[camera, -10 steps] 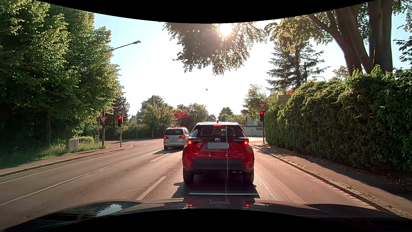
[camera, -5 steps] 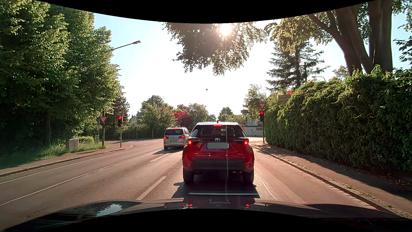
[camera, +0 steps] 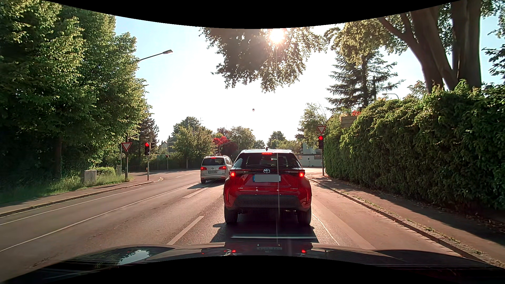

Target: Follow the waypoints while adhering to traffic rules and regulations

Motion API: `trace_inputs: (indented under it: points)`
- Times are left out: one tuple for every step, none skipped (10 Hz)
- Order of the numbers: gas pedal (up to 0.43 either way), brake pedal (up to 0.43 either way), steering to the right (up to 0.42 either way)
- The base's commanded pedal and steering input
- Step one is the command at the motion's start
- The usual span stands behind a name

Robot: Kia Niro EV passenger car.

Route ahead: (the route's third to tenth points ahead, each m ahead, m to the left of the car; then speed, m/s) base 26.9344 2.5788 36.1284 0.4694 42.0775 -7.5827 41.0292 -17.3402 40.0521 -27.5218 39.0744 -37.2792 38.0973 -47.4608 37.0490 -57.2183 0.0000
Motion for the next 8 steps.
trace_inputs:
  points:
    - [0.000,0.250,-0.007]
    - [0.000,0.250,-0.007]
    - [0.000,0.250,-0.007]
    - [0.000,0.250,-0.007]
    - [0.000,0.250,-0.007]
    - [0.000,0.250,-0.007]
    - [0.000,0.250,-0.006]
    - [0.000,0.250,-0.007]
